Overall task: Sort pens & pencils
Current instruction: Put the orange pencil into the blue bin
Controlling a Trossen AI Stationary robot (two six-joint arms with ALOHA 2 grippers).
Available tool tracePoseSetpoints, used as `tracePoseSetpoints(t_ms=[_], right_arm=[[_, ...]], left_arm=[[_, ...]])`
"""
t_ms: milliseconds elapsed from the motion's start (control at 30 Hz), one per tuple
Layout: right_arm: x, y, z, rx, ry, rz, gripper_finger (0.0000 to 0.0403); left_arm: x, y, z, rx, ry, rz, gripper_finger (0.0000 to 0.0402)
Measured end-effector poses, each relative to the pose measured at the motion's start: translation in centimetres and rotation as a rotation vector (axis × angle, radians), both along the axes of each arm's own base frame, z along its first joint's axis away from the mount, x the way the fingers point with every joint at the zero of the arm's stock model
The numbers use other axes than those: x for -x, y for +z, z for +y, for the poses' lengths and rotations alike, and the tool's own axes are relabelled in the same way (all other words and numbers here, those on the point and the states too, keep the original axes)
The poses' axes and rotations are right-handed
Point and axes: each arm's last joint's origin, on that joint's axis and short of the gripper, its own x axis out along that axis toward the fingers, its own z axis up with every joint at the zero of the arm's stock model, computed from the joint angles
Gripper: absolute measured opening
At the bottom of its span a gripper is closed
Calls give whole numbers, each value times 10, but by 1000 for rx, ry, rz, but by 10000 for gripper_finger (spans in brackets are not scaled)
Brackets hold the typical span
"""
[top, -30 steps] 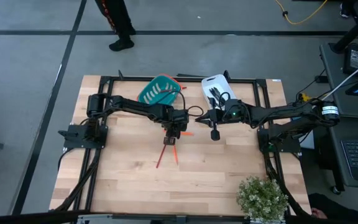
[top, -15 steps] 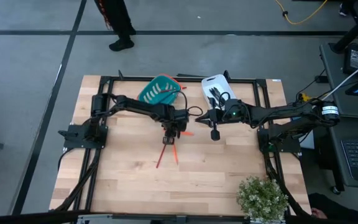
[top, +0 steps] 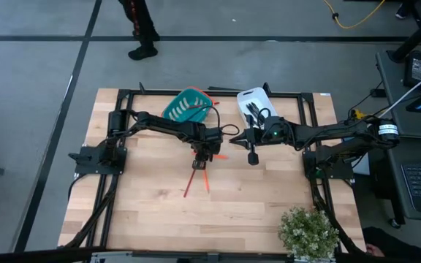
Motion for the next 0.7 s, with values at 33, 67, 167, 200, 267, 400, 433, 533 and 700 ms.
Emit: tracePoseSetpoints(t_ms=[33, 67, 167, 200, 267, 400, 433, 533, 700], right_arm=[[0, 0, 0, 0, 0, 0, 26], [0, 0, 0, 0, 0, 0, 26], [0, 0, 0, 0, 0, 0, 26], [0, 0, 0, 0, 0, 0, 26], [0, 0, 0, 0, 0, 0, 26], [0, 0, 0, 0, 0, 0, 26], [0, 0, 0, 0, 0, 0, 26], [0, 0, 0, 0, 0, 1, 26], [0, 0, 0, 0, 0, 1, 26]], left_arm=[[0, 0, 0, 1, 0, 1, 109], [0, 0, 0, 1, 0, 1, 107], [0, 0, 0, 2, 1, 1, 100], [0, 0, 0, 2, 1, 1, 97], [0, -1, 0, 3, 1, 2, 90], [1, -2, 0, 5, 1, 5, 75], [1, -2, 0, 5, 1, 6, 70], [3, -4, -1, 7, 0, 14, 54], [6, -8, -1, 12, -1, 16, 27]])
